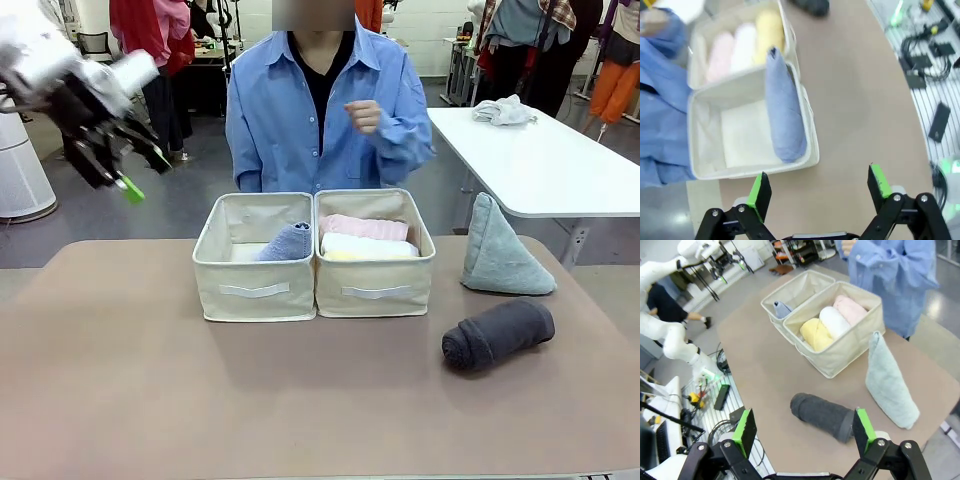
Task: Sort the towels based on their folding style.
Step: Pick up another triangle-folded towel from the table and place it in the left Fabric basket.
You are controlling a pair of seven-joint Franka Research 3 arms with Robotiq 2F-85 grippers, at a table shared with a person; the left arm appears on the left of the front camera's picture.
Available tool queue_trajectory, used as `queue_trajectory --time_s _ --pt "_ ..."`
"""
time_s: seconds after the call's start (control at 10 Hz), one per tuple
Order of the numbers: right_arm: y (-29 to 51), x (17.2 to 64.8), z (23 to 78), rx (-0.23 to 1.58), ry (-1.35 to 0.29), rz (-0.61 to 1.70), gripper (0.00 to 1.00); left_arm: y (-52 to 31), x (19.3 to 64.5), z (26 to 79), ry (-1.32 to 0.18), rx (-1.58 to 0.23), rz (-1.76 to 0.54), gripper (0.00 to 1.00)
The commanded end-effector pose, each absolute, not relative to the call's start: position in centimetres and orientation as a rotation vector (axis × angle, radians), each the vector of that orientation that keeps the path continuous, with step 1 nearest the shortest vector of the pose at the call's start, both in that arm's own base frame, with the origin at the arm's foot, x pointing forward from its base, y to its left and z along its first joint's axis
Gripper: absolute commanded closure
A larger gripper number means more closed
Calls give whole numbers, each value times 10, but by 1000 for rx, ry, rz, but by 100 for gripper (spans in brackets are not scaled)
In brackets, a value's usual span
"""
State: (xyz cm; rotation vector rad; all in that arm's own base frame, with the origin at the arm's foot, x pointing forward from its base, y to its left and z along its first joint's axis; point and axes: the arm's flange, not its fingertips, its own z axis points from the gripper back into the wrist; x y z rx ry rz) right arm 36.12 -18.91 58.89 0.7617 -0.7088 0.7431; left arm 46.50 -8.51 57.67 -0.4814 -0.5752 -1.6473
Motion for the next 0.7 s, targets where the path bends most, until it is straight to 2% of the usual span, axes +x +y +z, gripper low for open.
queue_trajectory --time_s 0.0,0.2,0.4,0.6 --pt "-188 361 589 773 -724 750 0 29 456 594 -882 -819 -1483 0" --pt "-188 361 589 773 -724 750 0 96 445 601 -997 -926 -1458 0" --pt "-188 361 589 773 -724 750 0 162 442 574 -1071 -974 -1369 0" --pt "-188 361 589 773 -724 750 0 181 447 538 -1076 -1035 -1308 0"
